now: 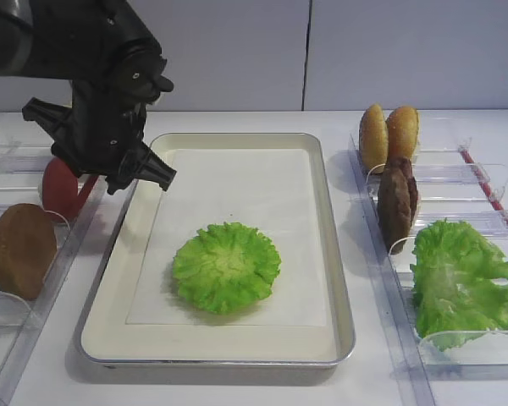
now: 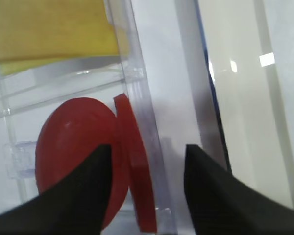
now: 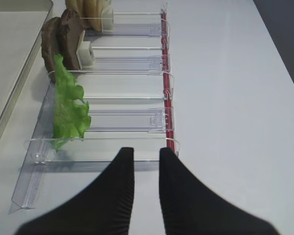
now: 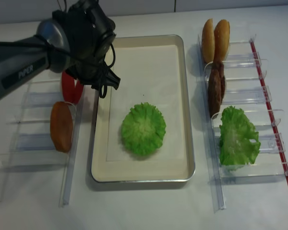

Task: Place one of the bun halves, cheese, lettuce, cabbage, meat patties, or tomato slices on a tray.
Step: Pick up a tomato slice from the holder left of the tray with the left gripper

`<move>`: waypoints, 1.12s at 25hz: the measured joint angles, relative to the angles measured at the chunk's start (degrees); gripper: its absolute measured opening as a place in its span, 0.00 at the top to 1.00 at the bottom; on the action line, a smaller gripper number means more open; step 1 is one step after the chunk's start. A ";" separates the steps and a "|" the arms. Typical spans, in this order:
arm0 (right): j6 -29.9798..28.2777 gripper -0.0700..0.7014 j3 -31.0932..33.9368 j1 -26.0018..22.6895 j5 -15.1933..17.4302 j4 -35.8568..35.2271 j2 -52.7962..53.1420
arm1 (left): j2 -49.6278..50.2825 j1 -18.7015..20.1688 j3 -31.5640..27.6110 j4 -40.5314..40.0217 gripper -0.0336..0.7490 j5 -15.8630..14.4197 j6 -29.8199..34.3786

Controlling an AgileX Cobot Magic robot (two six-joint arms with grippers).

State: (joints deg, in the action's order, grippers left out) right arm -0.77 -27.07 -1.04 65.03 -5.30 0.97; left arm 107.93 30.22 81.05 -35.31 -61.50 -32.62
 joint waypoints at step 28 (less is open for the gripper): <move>0.00 0.72 0.00 0.00 0.00 0.00 0.00 | -2.54 2.86 0.30 -2.40 0.84 -5.99 -2.96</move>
State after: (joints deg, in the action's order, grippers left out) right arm -0.77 -27.07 -1.04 65.03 -5.30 0.97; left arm 105.40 33.08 81.35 -37.71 -67.49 -35.57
